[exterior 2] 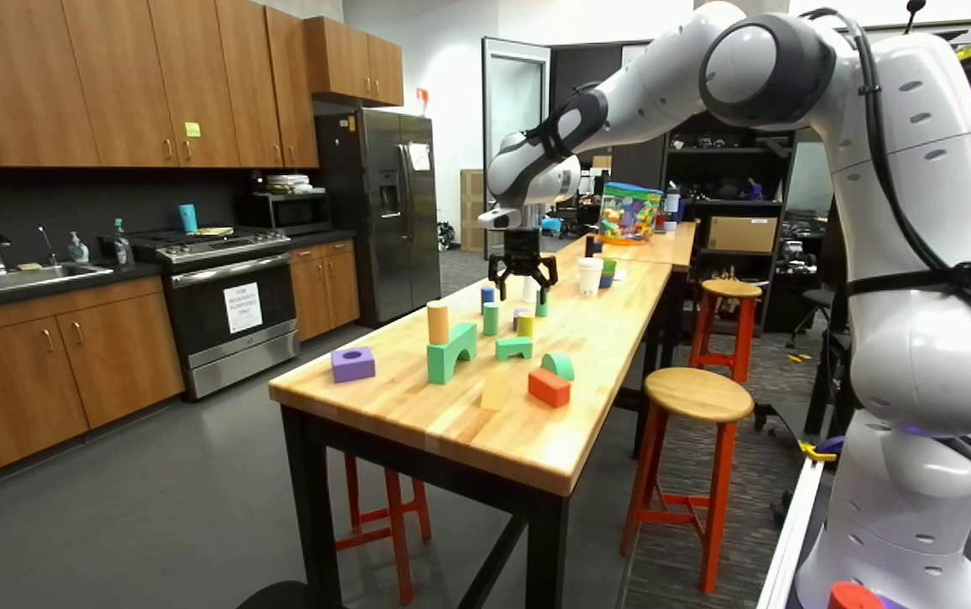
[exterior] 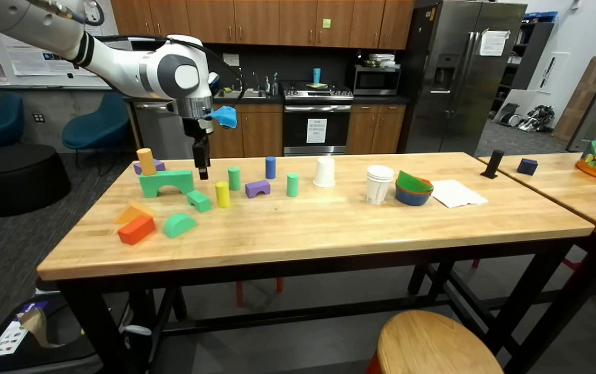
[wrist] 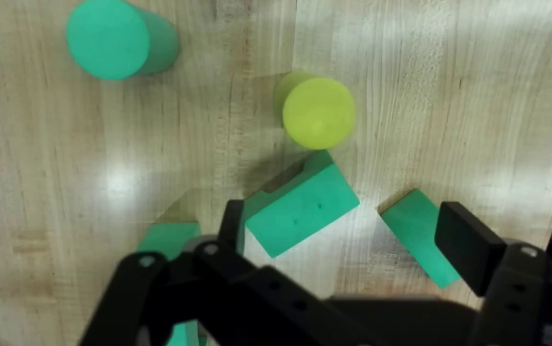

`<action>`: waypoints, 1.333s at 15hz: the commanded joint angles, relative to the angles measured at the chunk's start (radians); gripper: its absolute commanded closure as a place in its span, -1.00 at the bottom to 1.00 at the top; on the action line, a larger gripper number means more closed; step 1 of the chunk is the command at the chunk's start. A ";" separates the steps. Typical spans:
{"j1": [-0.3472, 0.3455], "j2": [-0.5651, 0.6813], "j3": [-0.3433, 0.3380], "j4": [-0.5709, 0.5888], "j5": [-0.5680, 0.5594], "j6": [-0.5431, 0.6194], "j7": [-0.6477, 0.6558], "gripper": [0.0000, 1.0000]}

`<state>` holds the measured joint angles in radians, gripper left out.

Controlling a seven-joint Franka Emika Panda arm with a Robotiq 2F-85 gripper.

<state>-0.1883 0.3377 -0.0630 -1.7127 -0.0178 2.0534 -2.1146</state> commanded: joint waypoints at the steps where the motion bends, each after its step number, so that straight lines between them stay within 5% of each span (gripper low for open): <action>1: -0.004 0.000 0.005 0.003 -0.002 -0.004 0.001 -1.00; 15: -0.057 0.224 0.007 0.282 0.003 0.018 -0.011 -1.00; 20: -0.081 0.247 0.008 0.302 0.000 0.009 -0.006 -1.00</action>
<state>-0.2515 0.5762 -0.0618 -1.4424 -0.0167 2.0828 -2.1170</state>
